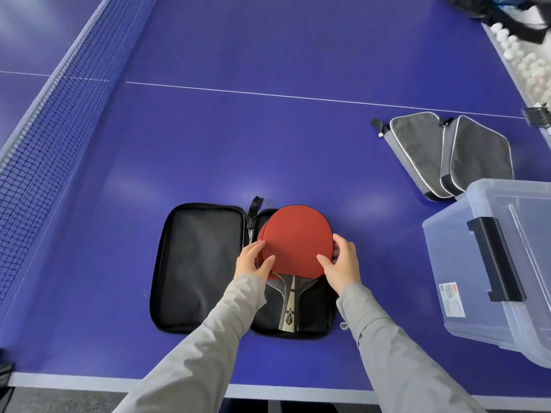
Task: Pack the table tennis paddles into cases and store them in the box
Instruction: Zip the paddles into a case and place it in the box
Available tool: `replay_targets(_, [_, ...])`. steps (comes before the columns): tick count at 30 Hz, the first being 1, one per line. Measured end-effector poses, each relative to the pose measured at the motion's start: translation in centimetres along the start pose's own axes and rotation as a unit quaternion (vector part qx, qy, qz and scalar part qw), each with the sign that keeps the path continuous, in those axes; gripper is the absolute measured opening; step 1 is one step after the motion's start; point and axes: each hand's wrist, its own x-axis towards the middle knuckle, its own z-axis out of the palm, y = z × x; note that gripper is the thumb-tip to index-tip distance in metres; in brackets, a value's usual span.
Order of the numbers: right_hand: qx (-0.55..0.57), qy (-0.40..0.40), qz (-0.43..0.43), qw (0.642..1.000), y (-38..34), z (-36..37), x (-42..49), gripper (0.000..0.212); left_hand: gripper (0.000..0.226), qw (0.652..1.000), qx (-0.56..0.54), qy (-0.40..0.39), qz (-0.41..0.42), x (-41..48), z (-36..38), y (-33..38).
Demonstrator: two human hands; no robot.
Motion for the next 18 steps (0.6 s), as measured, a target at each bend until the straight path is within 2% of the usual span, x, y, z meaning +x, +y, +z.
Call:
replay_targets(10, [-0.015,-0.028,-0.027,0.999,0.7,0.6,-0.1,0.058,0.051,0.992,-0.115,0.020,-0.044,-1.6,-0.4,-0.5])
replay_targets(14, [0.003,-0.011,-0.025,1.000,1.2,0.5,-0.7,0.057,0.053,0.993,-0.111,0.022,-0.039,-1.3,-0.7,-0.7])
replay_targets(16, [0.013,0.013,-0.034,0.999,1.8,0.1,-1.6,0.053,0.051,0.993,-0.094,0.067,-0.026,-1.5,-2.2,-0.9])
replay_targets(18, [0.000,0.025,-0.044,0.999,3.0,-0.3,-2.8,0.048,0.051,0.987,0.009,0.157,0.011,-1.5,-4.9,-1.8])
